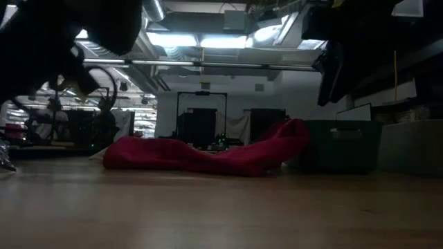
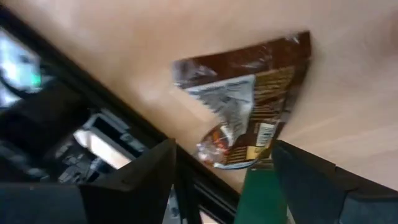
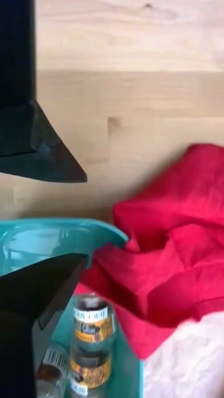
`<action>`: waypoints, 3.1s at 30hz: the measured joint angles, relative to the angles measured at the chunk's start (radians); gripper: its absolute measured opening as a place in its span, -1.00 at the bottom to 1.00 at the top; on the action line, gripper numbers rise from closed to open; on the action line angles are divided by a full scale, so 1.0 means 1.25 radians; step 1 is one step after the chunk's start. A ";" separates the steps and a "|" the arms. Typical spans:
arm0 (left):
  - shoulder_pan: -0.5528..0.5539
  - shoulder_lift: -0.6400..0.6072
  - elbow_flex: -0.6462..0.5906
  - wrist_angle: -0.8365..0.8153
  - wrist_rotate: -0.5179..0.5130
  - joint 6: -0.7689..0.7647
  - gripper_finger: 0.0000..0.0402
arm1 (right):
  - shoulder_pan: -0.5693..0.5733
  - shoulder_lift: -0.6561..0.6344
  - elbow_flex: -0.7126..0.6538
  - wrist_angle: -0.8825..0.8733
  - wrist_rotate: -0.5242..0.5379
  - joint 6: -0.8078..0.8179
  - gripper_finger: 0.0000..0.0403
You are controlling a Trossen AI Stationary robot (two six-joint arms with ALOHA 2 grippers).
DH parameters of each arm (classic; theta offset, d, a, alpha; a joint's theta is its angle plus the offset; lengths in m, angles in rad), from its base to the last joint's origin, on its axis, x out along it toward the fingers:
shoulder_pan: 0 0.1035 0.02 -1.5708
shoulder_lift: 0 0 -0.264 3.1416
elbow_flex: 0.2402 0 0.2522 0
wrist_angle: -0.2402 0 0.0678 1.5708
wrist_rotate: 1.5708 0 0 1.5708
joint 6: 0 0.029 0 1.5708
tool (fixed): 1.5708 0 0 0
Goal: Sort spices by type
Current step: Put the orange pouch seasoning into the light blue bin
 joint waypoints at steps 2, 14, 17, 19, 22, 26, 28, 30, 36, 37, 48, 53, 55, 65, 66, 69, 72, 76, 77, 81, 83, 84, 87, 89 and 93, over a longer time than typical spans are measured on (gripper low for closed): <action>-0.006 0.000 -0.027 0.036 0.014 0.001 0.24 | 0.010 0.000 0.000 0.000 0.000 0.001 -0.02; -0.005 -0.002 -0.184 0.292 0.072 0.029 0.24 | 0.023 -0.004 0.002 -0.005 -0.001 0.039 -0.02; 0.000 -0.003 -0.198 0.294 0.078 0.054 0.16 | 0.023 -0.004 0.013 -0.013 -0.001 0.039 -0.02; 0.007 -0.002 -0.199 0.299 0.078 0.074 0.05 | 0.023 -0.004 0.021 -0.011 -0.001 0.039 -0.02; 0.017 -0.001 -0.193 0.298 0.072 0.096 -0.20 | 0.023 -0.004 0.036 -0.022 -0.001 0.040 -0.02; 0.032 0.000 -0.168 0.302 0.045 0.115 -0.58 | 0.032 -0.004 0.075 -0.072 0.000 0.038 -0.02; 0.039 0.001 -0.148 0.309 0.025 0.133 -0.75 | 0.043 -0.004 0.094 -0.083 -0.001 0.033 -0.02; 0.045 0.001 -0.123 0.317 -0.014 0.144 -0.87 | 0.059 -0.004 0.111 -0.085 0.000 0.030 -0.02; 0.067 -0.001 -0.037 0.391 -0.098 0.227 -0.89 | 0.124 -0.004 0.119 -0.038 0.000 -0.045 -0.02; 0.071 -0.002 -0.024 0.422 -0.097 0.245 -0.89 | 0.136 -0.004 0.119 -0.026 0.001 -0.058 -0.02; 0.122 -0.015 0.032 0.945 -0.085 0.412 -0.89 | 0.232 -0.004 0.119 0.120 0.036 -0.204 -0.02; 0.144 -0.016 0.032 1.121 -0.082 0.451 -0.84 | 0.254 -0.004 0.119 0.185 0.044 -0.291 -0.02; 0.150 -0.016 0.032 1.148 -0.081 0.458 -0.84 | 0.259 -0.004 0.119 0.216 0.044 -0.335 -0.02; 0.157 -0.016 0.033 1.258 -0.075 0.455 -0.85 | 0.257 0.039 0.119 0.305 0.074 -0.583 -0.02; 0.157 -0.016 0.033 1.257 -0.072 0.455 -0.85 | 0.257 0.045 0.119 0.315 0.085 -0.599 -0.02; 0.157 -0.016 0.033 1.252 -0.063 0.452 -0.85 | 0.257 0.057 0.119 0.343 0.128 -0.622 -0.02; 0.154 -0.016 0.033 1.250 -0.061 0.461 -0.88 | 0.256 0.062 0.119 0.354 0.183 -0.647 -0.02; 0.151 -0.016 0.033 1.250 -0.061 0.463 -0.86 | 0.256 0.062 0.119 0.362 0.196 -0.661 -0.02; 0.149 -0.016 0.033 1.250 -0.061 0.464 -0.85 | 0.256 0.062 0.119 0.361 0.196 -0.661 -0.02; 0.143 -0.016 0.033 1.250 -0.060 0.469 -0.86 | 0.256 0.069 0.119 0.360 0.199 -0.661 -0.02; 0.138 -0.016 0.033 1.249 -0.048 0.469 -0.88 | 0.256 0.073 0.118 0.350 0.203 -0.667 -0.02; 0.137 -0.016 0.033 1.249 -0.035 0.470 -0.88 | 0.256 0.076 0.119 0.352 0.202 -0.676 -0.02; 0.129 -0.016 0.033 1.249 -0.004 0.471 -0.88 | 0.257 0.080 0.119 0.351 0.198 -0.702 -0.02; 0.122 -0.016 0.033 1.248 0.002 0.477 -0.86 | 0.256 0.086 0.119 0.362 0.181 -0.719 -0.02; 0.113 -0.016 0.032 1.248 0.010 0.499 -0.86 | 0.257 0.097 0.119 0.383 0.175 -0.748 -0.02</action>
